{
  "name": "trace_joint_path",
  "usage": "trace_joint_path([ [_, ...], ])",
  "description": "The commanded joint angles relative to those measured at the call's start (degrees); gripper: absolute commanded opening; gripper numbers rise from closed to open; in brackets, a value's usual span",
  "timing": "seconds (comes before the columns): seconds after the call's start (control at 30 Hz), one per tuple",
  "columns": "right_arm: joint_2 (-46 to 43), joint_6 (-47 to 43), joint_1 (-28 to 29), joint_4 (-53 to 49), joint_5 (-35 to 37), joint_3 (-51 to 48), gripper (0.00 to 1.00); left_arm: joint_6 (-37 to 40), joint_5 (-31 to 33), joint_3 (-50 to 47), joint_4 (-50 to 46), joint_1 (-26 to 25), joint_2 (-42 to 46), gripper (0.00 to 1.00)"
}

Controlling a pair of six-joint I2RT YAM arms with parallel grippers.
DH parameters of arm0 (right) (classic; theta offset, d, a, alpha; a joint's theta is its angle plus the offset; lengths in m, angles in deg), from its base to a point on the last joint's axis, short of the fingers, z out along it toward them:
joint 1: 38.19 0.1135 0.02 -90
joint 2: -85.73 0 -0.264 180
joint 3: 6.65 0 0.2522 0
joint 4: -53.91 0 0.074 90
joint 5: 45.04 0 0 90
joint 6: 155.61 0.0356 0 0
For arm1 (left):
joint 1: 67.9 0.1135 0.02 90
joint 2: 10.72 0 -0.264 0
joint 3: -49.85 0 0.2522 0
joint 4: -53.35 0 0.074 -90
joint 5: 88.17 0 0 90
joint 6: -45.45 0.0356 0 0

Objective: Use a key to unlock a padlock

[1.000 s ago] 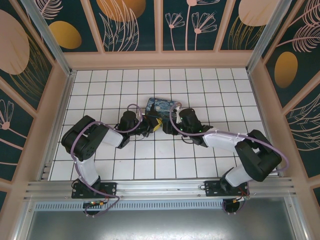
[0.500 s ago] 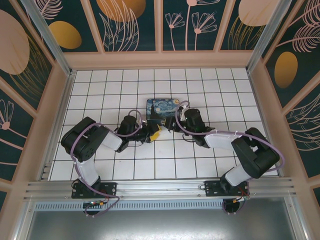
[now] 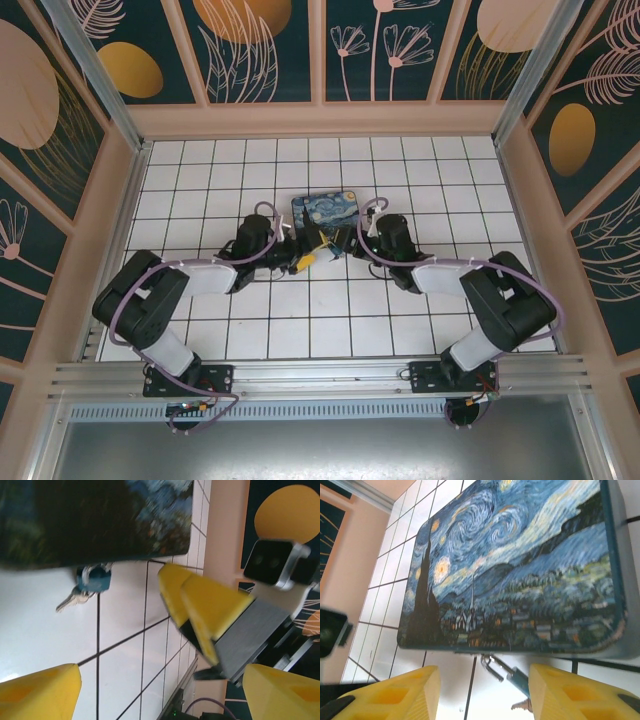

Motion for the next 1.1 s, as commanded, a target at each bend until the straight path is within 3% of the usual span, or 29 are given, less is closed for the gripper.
trace_joint_path([
  [0.0, -3.7, -0.6, 0.2, 1.4, -0.4, -3.3, 0.48, 8.0, 2.6, 5.1, -11.5, 1.4, 2.0, 0.85],
  [0.4, 2.8, -8.5, 0.2, -0.1, -0.4, -1.8, 0.46, 25.7, 12.1, 23.5, -34.5, 6.3, -0.8, 0.89],
  [1.07, 11.8, -11.3, 0.6, 0.2, -2.7, 4.2, 0.41, 26.9, 11.8, 28.3, -35.2, 9.3, -5.2, 0.91],
])
